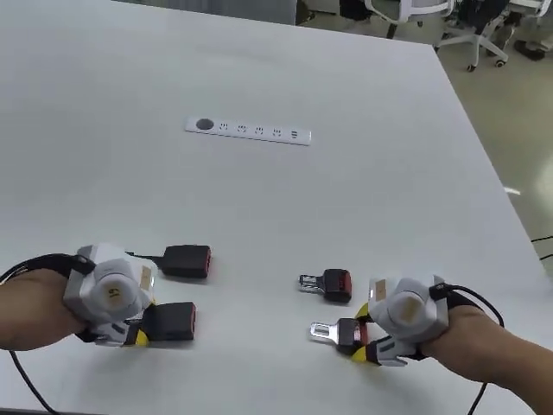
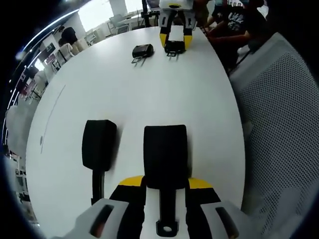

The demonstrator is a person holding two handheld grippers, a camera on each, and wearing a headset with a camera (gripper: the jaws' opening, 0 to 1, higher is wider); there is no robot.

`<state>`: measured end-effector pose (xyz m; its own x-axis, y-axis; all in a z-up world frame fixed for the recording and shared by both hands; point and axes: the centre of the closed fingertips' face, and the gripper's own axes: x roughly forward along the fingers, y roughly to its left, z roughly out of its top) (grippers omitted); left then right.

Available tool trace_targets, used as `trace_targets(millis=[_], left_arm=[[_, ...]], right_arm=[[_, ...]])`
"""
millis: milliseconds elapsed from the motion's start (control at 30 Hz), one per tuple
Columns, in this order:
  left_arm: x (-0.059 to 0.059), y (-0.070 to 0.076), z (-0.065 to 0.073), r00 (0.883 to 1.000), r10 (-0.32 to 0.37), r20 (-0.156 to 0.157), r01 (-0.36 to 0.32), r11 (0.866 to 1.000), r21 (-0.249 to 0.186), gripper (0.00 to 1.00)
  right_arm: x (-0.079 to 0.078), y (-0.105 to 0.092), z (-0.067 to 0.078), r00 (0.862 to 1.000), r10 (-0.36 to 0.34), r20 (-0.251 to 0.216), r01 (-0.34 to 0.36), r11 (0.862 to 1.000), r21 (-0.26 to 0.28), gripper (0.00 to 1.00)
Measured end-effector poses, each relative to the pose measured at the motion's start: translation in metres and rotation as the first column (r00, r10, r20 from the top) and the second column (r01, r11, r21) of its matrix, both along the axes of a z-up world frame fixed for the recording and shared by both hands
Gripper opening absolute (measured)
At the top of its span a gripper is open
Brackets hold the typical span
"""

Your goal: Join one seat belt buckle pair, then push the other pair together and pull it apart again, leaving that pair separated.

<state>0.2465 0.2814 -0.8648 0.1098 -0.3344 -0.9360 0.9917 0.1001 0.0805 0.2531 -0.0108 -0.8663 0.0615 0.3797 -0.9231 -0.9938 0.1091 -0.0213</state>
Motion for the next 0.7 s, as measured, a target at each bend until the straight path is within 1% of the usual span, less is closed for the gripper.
trace_targets(millis=[33, 67, 167, 267, 333, 533, 700], left_arm=[[0.0006, -0.0017, 0.0009, 1.0, 0.008, -0.01, -0.008, 1.0, -0.01, 0.31], [0.0024, 0.0002, 0.0013, 1.0, 0.012, -0.019, -0.012, 1.0, -0.008, 0.31], [0.0023, 0.0011, 0.0002, 1.0, 0.002, -0.031, -0.002, 1.0, -0.014, 0.31], [0.0008, 0.0002, -0.0002, 0.999, -0.02, -0.034, 0.019, 1.0, -0.017, 0.31], [0.0008, 0.0004, -0.0002, 0.999, -0.022, -0.038, 0.022, 1.0, -0.013, 0.31], [0.0012, -0.0005, -0.0012, 0.996, -0.035, -0.078, 0.036, 0.999, 0.004, 0.31], [0.0002, -0.0007, -0.0014, 0.995, -0.053, -0.081, 0.054, 0.998, 0.022, 0.31]], right_arm=[[0.0002, -0.0003, -0.0009, 1.0, 0.003, -0.005, -0.003, 1.0, 0.0, 0.35], [0.0009, -0.0003, -0.0014, 1.0, 0.005, -0.013, -0.005, 1.0, 0.003, 0.35], [0.0001, -0.0003, -0.001, 1.0, 0.011, -0.015, -0.011, 1.0, 0.005, 0.35], [0.0, -0.0003, -0.0012, 1.0, 0.012, -0.015, -0.012, 1.0, 0.008, 0.35], [0.0004, -0.0003, -0.0014, 1.0, 0.002, -0.014, -0.002, 1.0, 0.024, 0.35], [0.0, 0.0006, -0.0008, 1.0, -0.003, -0.012, 0.003, 0.999, 0.032, 0.35], [-0.0003, 0.0011, -0.0014, 1.0, 0.022, -0.009, -0.021, 1.0, 0.015, 0.35]])
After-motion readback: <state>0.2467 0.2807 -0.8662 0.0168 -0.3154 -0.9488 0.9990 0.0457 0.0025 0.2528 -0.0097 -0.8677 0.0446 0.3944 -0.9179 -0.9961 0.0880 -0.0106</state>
